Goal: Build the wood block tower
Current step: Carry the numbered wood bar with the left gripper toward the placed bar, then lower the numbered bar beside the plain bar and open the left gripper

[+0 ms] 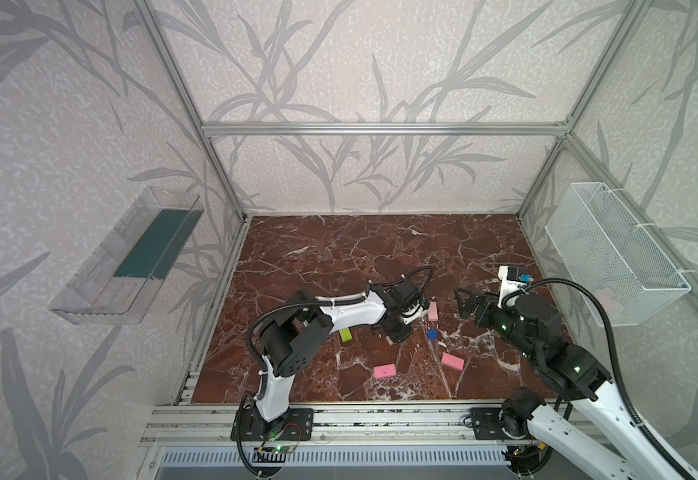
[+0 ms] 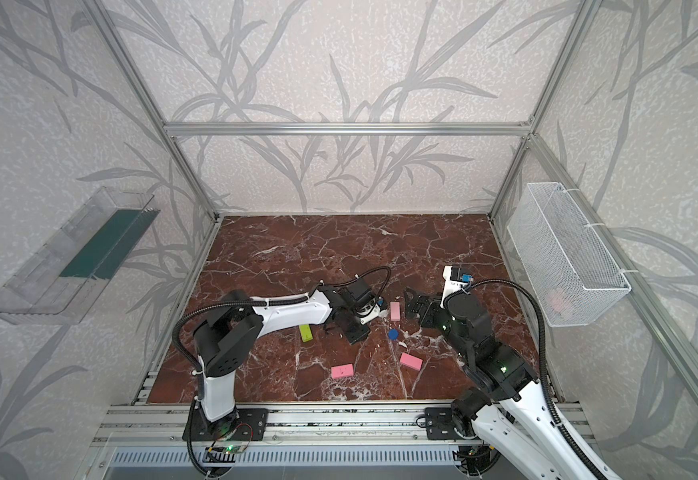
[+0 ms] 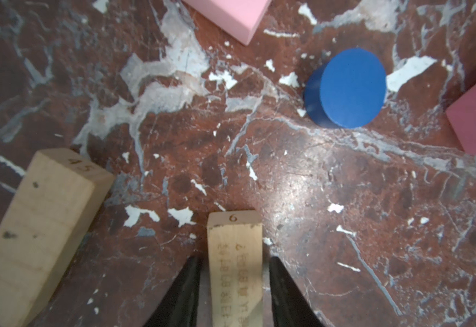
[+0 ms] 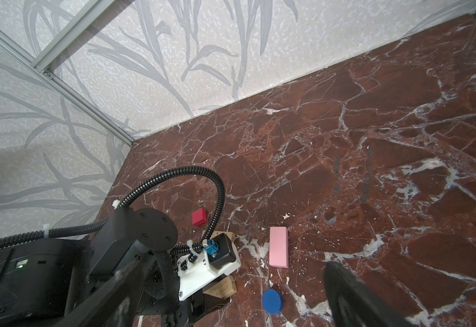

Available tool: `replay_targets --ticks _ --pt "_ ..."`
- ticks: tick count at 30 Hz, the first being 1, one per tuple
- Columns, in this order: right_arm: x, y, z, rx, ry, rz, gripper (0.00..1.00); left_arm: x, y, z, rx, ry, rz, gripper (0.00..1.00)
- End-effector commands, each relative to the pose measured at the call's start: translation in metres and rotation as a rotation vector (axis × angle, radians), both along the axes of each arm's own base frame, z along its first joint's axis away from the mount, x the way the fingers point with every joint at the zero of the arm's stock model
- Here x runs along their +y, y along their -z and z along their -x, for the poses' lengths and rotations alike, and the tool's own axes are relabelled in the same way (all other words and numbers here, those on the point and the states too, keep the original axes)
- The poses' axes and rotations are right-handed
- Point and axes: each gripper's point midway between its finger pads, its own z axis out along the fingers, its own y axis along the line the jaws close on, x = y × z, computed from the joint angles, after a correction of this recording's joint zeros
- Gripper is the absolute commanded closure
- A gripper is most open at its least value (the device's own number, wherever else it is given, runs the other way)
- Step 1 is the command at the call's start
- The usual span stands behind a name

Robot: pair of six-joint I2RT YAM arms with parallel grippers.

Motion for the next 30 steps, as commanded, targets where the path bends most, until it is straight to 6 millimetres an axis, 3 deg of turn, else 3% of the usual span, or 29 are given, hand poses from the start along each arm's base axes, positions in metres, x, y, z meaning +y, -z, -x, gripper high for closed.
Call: replay_targets --ticks 1,4,14,21,27,30 --pt "-0.004 -0.005 -0.001 -0.013 0.019 0.000 0.01 0.005 0.006 0.004 0.005 0.031 -0.040 0.46" --pt "-0.004 -0.005 -0.001 -0.012 0.019 -0.005 0.01 0.003 -0.001 0.003 -0.006 0.026 -0.022 0.41" --pt "-0.005 -0.012 0.002 -0.026 0.017 -0.008 0.01 -0.001 -0.042 -0.004 -0.078 0.025 0.044 0.39" --pt "-0.002 -0.011 0.001 -0.018 0.002 -0.010 0.01 -0.001 -0.083 -0.005 -0.139 0.008 0.118 0.38" --pt "0.012 0.001 -0.003 0.024 -0.053 0.000 0.01 0.019 -0.126 -0.013 -0.268 -0.110 0.184 0.40" --pt "0.028 0.016 -0.006 0.069 -0.114 -0.012 0.17 0.040 -0.154 -0.023 -0.376 -0.252 0.243 0.42"
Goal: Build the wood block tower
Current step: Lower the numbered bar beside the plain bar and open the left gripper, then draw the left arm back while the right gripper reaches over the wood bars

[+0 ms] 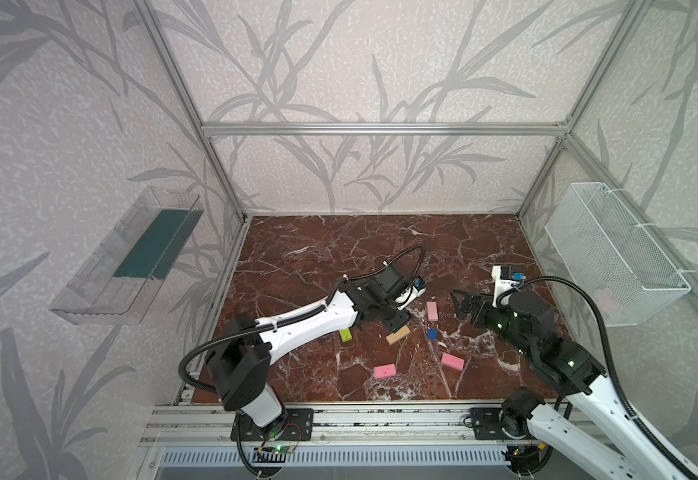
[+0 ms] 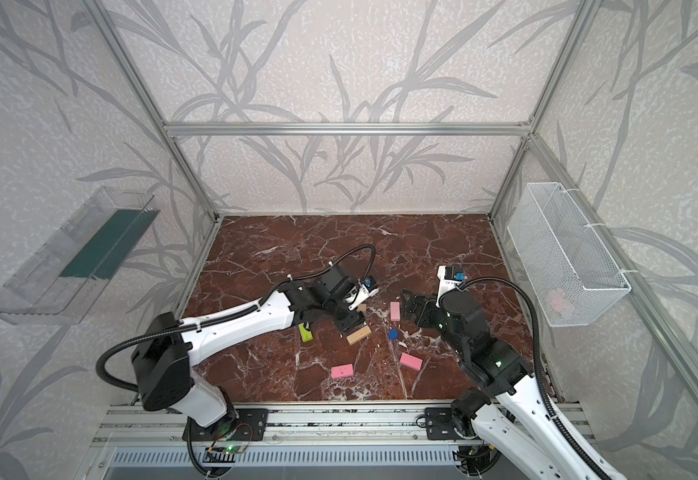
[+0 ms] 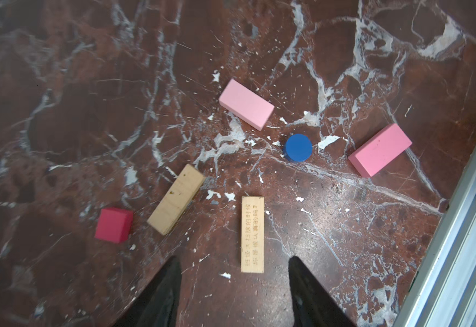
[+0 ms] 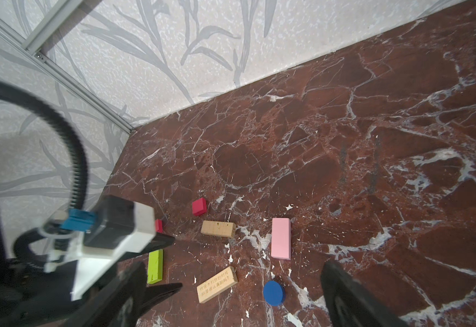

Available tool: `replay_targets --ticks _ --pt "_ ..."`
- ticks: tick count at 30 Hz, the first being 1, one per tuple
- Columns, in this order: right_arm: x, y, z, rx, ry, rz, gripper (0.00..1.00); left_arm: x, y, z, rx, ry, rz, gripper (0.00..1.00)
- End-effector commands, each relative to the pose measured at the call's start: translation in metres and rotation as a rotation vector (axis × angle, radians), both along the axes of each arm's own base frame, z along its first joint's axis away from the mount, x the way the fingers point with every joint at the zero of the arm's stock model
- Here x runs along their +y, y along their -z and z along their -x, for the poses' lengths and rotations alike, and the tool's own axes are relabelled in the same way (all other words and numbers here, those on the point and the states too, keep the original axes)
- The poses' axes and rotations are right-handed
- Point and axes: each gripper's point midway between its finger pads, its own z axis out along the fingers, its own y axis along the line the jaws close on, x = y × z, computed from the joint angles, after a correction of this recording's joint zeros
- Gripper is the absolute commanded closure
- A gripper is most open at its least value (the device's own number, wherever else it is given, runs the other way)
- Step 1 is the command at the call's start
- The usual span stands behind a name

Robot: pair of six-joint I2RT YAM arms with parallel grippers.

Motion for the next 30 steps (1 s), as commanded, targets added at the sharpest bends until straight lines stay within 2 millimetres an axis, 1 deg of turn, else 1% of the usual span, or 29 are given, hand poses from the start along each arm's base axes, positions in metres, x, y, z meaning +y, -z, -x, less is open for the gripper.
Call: replay_targets --ticks 1,2,4,5,6,7,9,11,13,16,18,25,30 --pt "0.021 0.006 -0.003 0.024 -0.083 -0.039 0.26 0.023 -0.034 -0.011 -0.119 -0.169 0.098 0.43" --pt "0.027 0.013 -0.004 0.044 -0.106 -0.047 0.34 0.027 -0.042 -0.011 -0.142 -0.196 0.147 0.43" --pt "0.040 0.028 -0.005 0.096 -0.152 -0.057 0.54 0.040 -0.061 -0.010 -0.189 -0.256 0.251 0.44" --pt "0.044 0.033 -0.006 0.114 -0.165 -0.055 0.60 0.047 -0.070 -0.009 -0.206 -0.288 0.290 0.45" --pt "0.049 0.041 -0.005 0.145 -0.188 -0.049 0.70 0.057 -0.079 -0.009 -0.223 -0.329 0.326 0.46" --pt "0.053 0.048 -0.004 0.170 -0.203 -0.038 0.78 0.068 -0.085 -0.008 -0.237 -0.370 0.350 0.47" --pt "0.060 0.060 -0.001 0.208 -0.228 -0.014 0.88 0.087 -0.096 -0.005 -0.260 -0.433 0.397 0.48" --pt "0.067 0.074 0.003 0.248 -0.254 0.011 0.95 0.102 -0.104 -0.001 -0.261 -0.488 0.447 0.50" --pt "0.076 0.088 0.009 0.289 -0.287 0.038 0.99 0.116 -0.108 0.002 -0.248 -0.547 0.498 0.52" --pt "0.090 0.108 0.018 0.346 -0.335 0.083 1.00 0.133 -0.109 0.005 -0.229 -0.620 0.545 0.52" --pt "0.098 0.120 0.022 0.385 -0.360 0.107 1.00 0.139 -0.106 0.007 -0.213 -0.648 0.556 0.52" --pt "0.121 0.153 0.034 0.481 -0.433 0.181 1.00 0.149 -0.085 0.005 -0.137 -0.722 0.529 0.52" --pt "0.134 0.170 0.045 0.532 -0.475 0.211 1.00 0.153 -0.074 0.004 -0.102 -0.749 0.523 0.52"
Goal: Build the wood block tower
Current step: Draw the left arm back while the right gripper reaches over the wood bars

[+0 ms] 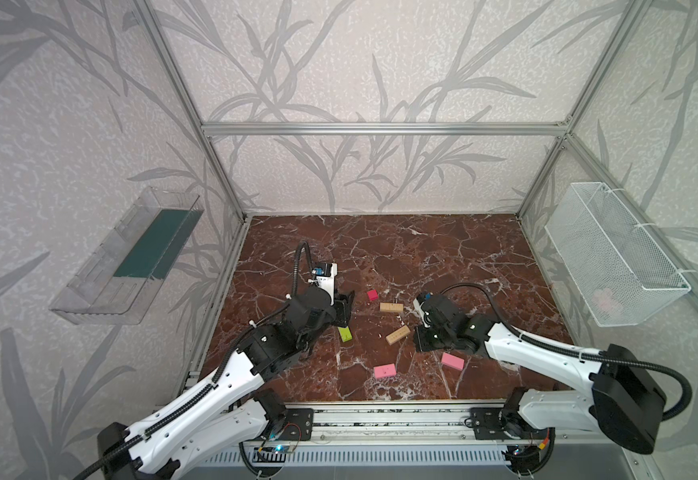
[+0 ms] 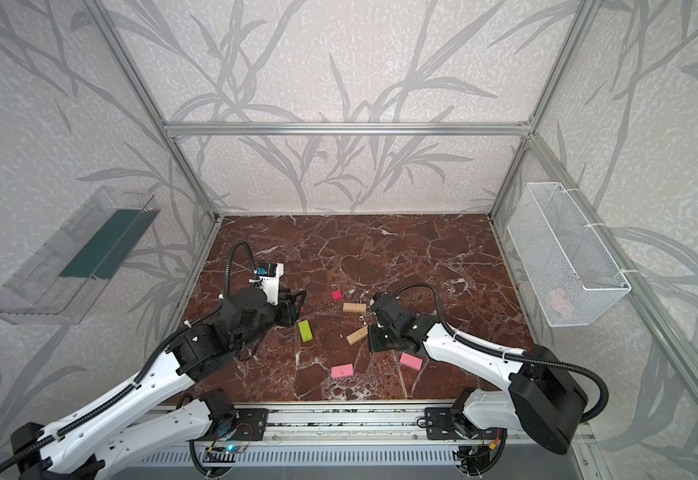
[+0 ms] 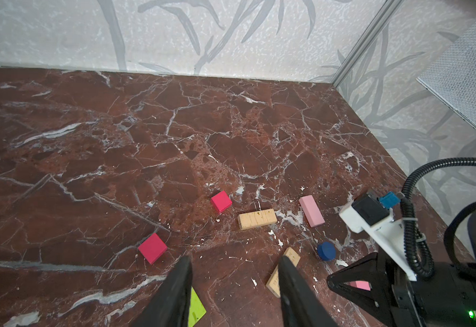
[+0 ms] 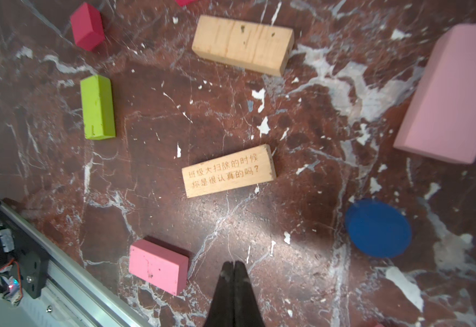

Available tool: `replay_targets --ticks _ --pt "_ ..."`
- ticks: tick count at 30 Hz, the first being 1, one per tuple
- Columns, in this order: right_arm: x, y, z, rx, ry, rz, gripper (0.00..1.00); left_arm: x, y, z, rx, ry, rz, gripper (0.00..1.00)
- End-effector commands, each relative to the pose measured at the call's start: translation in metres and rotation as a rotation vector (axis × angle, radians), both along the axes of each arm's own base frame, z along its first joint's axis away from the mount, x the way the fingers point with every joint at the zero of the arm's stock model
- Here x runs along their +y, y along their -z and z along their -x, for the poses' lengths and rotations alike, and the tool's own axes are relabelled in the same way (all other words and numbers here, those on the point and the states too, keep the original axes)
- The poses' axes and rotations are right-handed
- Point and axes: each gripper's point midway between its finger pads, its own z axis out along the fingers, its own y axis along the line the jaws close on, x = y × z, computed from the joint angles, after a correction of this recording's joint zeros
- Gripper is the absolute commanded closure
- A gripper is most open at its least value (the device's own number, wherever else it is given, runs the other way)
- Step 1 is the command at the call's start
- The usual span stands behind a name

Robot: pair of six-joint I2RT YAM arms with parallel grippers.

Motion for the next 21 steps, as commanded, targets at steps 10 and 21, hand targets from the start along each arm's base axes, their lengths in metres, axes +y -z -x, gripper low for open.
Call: replay_targets --ticks 10,21 --pt "0.036 0.019 0.001 0.013 -0.070 -0.023 1.00 0.011 0.033 0.002 0.102 -0.048 0.023 0.52" --pt "0.049 0.030 -0.016 -0.011 -0.055 -0.013 1.00 0.008 0.036 -0.003 0.110 -0.045 0.018 0.52"
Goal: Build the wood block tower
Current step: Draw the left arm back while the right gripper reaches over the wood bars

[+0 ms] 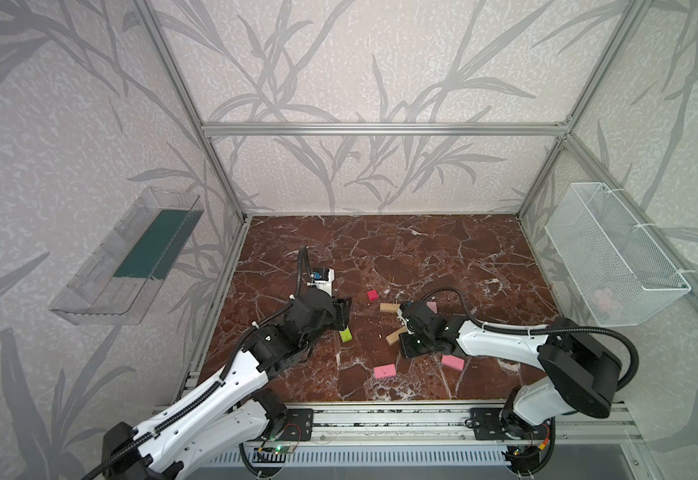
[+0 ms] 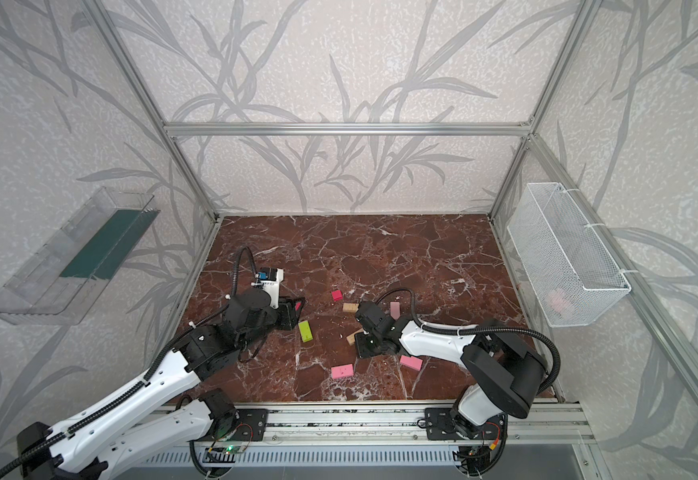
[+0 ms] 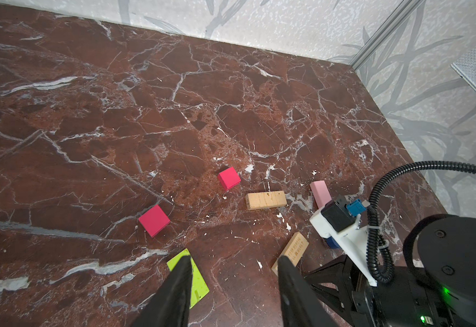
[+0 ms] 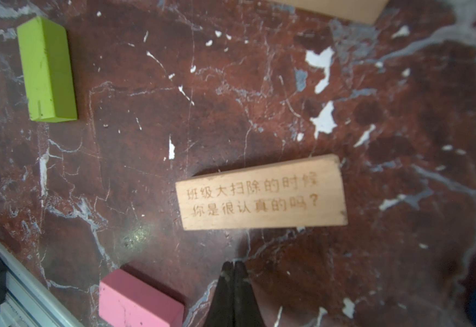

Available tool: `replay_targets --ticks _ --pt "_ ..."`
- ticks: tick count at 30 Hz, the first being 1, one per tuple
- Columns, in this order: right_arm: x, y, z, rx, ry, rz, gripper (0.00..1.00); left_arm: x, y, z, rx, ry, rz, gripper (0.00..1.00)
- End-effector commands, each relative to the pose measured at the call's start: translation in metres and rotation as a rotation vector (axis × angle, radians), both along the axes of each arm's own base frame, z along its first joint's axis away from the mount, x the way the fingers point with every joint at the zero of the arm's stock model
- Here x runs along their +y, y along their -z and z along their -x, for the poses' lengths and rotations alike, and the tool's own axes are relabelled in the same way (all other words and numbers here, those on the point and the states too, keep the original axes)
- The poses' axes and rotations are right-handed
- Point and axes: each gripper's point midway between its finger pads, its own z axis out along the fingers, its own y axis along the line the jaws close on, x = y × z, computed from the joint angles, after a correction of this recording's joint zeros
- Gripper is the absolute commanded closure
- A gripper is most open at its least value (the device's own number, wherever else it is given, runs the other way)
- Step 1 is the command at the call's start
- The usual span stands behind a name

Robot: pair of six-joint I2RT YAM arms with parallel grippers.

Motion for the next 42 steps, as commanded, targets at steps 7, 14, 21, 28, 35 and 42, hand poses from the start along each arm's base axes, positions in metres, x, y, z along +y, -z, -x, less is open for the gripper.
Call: replay_targets --ticks 7,14,21,28,35,42 --pt "0.025 -0.008 -0.023 -0.052 0.003 -0.022 1.00 0.005 -0.001 -0.008 -0.002 -0.032 -0.004 0.52" --pt "0.031 -0.007 -0.025 -0.044 -0.010 -0.023 1.00 0.003 -0.035 -0.022 -0.072 -0.038 -0.010 0.52" --pt "0.031 -0.041 -0.022 -0.077 -0.016 -0.060 1.00 0.003 -0.093 -0.042 -0.189 -0.086 0.020 0.52" --pt "0.003 -0.078 -0.027 -0.188 0.027 0.039 0.86 0.009 -0.059 -0.047 -0.137 -0.103 -0.027 0.51" --pt "-0.025 -0.080 -0.033 -0.220 0.109 0.168 0.33 0.019 -0.017 -0.049 -0.064 -0.114 -0.021 0.51" --pt "-0.014 -0.063 -0.035 -0.198 0.115 0.291 0.12 0.021 -0.012 -0.051 -0.054 -0.095 0.000 0.51"
